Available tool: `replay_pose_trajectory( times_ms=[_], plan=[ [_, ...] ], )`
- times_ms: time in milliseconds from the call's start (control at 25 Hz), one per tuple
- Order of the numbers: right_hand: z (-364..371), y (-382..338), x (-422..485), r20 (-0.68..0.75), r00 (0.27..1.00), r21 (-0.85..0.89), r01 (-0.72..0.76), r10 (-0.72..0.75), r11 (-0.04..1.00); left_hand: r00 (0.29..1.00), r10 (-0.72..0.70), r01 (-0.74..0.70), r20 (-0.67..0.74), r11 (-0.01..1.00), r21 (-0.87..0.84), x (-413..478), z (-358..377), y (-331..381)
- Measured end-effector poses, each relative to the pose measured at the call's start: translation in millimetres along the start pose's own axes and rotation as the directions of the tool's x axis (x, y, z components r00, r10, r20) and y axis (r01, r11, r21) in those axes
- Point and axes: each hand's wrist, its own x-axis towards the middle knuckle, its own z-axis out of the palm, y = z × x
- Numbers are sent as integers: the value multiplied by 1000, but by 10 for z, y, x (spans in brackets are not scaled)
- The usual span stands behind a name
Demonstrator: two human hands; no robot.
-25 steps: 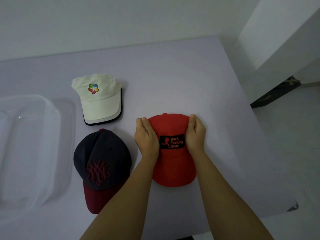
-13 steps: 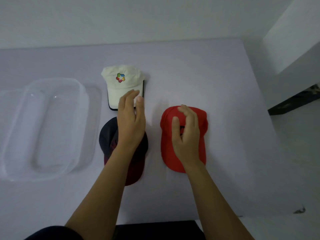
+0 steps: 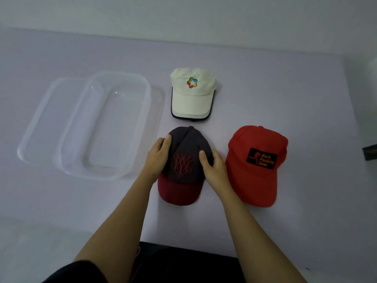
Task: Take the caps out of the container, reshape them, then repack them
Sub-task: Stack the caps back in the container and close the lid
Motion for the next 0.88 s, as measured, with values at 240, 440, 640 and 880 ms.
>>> replay_pose_trajectory(
  times_ms=[240, 440, 640, 880],
  plan=[
    [8, -101, 33, 6, 1000, 120, 12, -12, 993, 966, 67, -59, 251, 998, -38, 125, -119, 47],
    [9, -561, -106, -76, 984, 240, 173, -159, 955, 913, 73, -37, 401, 995, -96, 68, -343, 535],
    [309, -1120, -282, -67, 931, 186, 365, -359, 912, 827, -8, -71, 563, 990, 118, 80, -1212, 1105],
    [1120, -1460, -386, -69, 952, 289, 305, -298, 907, 834, 551, -537, 20, 804, 255, 39, -1627, 1073]
  ],
)
